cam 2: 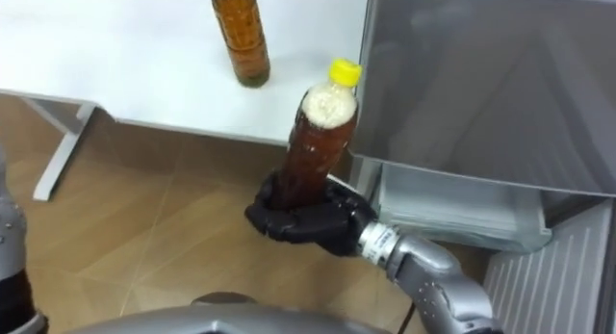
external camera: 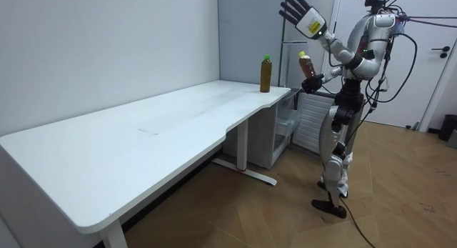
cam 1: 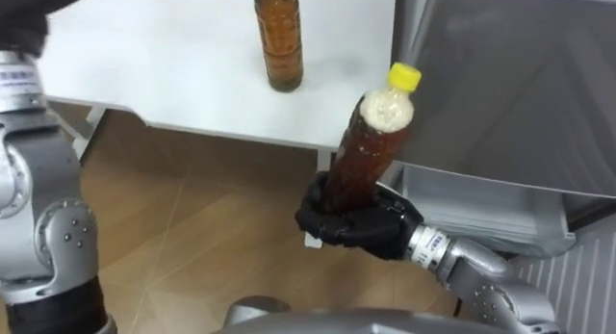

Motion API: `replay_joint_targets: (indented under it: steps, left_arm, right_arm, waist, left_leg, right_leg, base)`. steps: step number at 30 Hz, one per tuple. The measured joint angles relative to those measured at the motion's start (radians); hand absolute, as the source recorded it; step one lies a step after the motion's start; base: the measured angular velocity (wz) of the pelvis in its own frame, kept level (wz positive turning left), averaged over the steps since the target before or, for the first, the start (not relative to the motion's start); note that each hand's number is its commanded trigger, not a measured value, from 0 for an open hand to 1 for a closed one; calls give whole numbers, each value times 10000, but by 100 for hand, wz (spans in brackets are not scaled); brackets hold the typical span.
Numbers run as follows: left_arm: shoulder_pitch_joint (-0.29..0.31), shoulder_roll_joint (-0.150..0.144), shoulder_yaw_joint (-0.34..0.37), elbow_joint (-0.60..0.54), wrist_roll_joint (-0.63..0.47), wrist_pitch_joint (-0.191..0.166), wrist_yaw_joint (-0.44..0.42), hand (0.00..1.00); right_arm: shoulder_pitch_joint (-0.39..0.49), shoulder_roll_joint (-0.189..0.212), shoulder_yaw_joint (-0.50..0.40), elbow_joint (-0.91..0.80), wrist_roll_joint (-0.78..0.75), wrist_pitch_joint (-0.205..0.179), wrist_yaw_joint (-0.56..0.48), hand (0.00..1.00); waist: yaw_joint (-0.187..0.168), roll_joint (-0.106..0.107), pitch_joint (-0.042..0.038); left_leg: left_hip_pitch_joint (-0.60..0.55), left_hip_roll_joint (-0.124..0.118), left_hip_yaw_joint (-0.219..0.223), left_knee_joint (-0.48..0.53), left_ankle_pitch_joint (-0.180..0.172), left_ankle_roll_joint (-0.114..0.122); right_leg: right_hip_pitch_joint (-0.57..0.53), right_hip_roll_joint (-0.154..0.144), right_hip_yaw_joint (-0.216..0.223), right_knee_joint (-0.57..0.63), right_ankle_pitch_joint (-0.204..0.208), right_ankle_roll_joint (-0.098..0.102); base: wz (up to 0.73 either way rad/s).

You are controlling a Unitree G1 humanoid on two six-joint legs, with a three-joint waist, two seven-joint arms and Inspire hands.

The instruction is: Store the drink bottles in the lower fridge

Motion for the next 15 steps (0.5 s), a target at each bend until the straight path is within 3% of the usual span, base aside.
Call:
replay_joint_targets:
  steps: [3, 6, 11, 15]
  left_arm:
    - [135, -11, 342, 421, 1002, -74, 1204, 0]
    - [333, 2, 660, 1217, 1037, -117, 2220, 0]
    - [871, 18, 793, 3604, 672, -105, 3407, 0]
    - [1297, 19, 410, 5416, -25, 3, 3591, 0]
  right_arm:
    - [104, 3, 8, 1, -18, 1, -104, 100]
    - [104, 5, 132, 1, -41, 5, -325, 100]
    - [110, -58, 130, 0, -23, 12, -744, 100]
    - [112, -117, 120, 1, -24, 16, -888, 100]
  waist:
    - [166, 28, -3]
    - [228, 18, -142]
    - [214, -87, -147]
    - [157, -232, -103]
  left_leg:
    - [-14, -72, -31, -52, 2, -5]
    - [38, -102, -49, -43, 16, -6]
    - [176, -103, -41, -160, 40, -10]
    - [167, -97, -36, -192, 35, -12]
  right_leg:
    - [-43, 19, 3, -12, -5, 6]
    - [63, 4, -45, -161, -4, 6]
    - [172, 16, 8, -281, -4, 7]
    - [174, 43, -7, -316, -3, 6]
  base:
    - [0]
    - [2]
    - [0]
    - [0]
